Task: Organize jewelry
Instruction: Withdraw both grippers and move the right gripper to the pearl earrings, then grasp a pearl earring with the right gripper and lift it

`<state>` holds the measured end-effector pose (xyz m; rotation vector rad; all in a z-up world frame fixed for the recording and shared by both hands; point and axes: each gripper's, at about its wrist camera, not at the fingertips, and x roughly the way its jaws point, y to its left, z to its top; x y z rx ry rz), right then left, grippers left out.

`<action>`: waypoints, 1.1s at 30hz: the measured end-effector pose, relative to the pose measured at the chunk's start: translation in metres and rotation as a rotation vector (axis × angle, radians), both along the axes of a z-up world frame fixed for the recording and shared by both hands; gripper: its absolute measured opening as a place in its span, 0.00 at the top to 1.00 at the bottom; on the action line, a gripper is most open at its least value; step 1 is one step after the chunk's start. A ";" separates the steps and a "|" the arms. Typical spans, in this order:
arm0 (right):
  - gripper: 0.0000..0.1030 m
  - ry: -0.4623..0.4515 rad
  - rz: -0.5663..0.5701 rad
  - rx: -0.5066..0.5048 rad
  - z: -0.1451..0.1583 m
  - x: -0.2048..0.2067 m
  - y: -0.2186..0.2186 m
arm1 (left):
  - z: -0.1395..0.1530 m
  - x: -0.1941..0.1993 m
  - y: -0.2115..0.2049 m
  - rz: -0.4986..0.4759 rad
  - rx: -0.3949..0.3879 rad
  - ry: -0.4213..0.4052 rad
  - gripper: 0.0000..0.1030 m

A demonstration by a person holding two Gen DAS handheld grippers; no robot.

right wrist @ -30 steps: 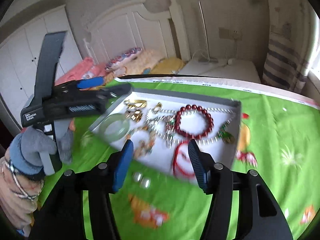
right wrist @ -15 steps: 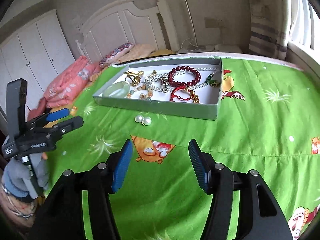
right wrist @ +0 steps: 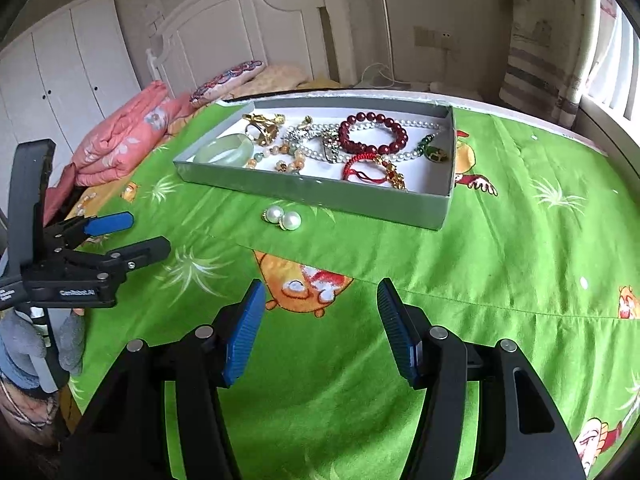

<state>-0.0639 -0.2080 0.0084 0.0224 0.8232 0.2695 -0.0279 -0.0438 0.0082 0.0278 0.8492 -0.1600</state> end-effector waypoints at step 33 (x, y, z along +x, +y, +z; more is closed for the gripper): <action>0.81 0.005 0.176 -0.168 -0.006 0.063 0.058 | -0.001 0.009 -0.012 -0.066 0.010 0.036 0.02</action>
